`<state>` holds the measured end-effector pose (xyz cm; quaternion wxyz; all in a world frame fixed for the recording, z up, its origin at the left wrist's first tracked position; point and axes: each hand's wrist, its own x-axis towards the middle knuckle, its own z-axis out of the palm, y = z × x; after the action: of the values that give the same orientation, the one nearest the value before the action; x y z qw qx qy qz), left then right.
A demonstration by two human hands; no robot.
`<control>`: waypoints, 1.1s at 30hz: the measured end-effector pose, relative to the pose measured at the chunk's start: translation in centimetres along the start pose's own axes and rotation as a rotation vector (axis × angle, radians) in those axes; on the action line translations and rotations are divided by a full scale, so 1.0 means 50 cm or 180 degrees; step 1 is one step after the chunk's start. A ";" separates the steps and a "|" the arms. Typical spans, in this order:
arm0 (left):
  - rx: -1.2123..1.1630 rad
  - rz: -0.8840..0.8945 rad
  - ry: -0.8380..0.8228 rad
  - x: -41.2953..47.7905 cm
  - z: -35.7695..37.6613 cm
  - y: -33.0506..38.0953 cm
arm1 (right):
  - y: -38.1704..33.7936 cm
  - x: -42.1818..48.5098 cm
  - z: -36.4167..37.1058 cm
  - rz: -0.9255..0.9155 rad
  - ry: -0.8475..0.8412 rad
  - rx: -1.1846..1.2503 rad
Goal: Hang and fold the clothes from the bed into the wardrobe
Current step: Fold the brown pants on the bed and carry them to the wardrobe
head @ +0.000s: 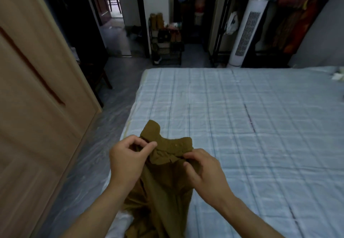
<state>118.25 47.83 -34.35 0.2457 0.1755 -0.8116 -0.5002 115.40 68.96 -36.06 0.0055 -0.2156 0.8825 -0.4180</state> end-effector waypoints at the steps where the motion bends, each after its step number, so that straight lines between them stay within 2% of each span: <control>1: 0.0015 0.0059 0.0022 -0.008 -0.014 0.031 | -0.028 -0.023 -0.019 -0.0038 -0.0007 0.0011; 3: -0.0035 0.0008 -0.0144 -0.027 -0.046 0.095 | -0.075 -0.079 -0.048 -0.0097 -0.0054 0.0032; 5: 0.0076 -0.0093 -0.0589 -0.053 -0.078 0.151 | -0.112 -0.144 -0.065 -0.0125 -0.0108 0.0008; 7: 0.0393 0.0003 -0.1037 -0.085 -0.108 0.200 | -0.143 -0.207 -0.076 -0.0158 -0.0161 -0.0043; 10: 0.0532 0.0223 -0.1258 -0.141 -0.153 0.266 | -0.181 -0.280 -0.098 -0.0167 -0.0214 -0.0005; 15: 0.0218 0.0379 -0.1253 -0.222 -0.217 0.360 | -0.239 -0.346 -0.161 -0.0166 -0.0257 -0.0018; 21: 0.0065 0.0858 -0.1158 -0.278 -0.290 0.474 | -0.324 -0.371 -0.257 -0.0284 0.0308 0.0026; 24: -0.0069 0.1015 -0.1213 -0.298 -0.323 0.529 | -0.356 -0.385 -0.289 -0.0417 0.0415 -0.0086; 33: -0.0458 0.1595 -0.1248 -0.344 -0.393 0.619 | -0.377 -0.435 -0.316 -0.0406 -0.0236 0.0031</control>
<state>142.38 56.25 -2.93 0.2119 -0.1472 -0.8240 -0.5045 139.19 78.45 -15.54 0.0126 -0.2867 0.8641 -0.4135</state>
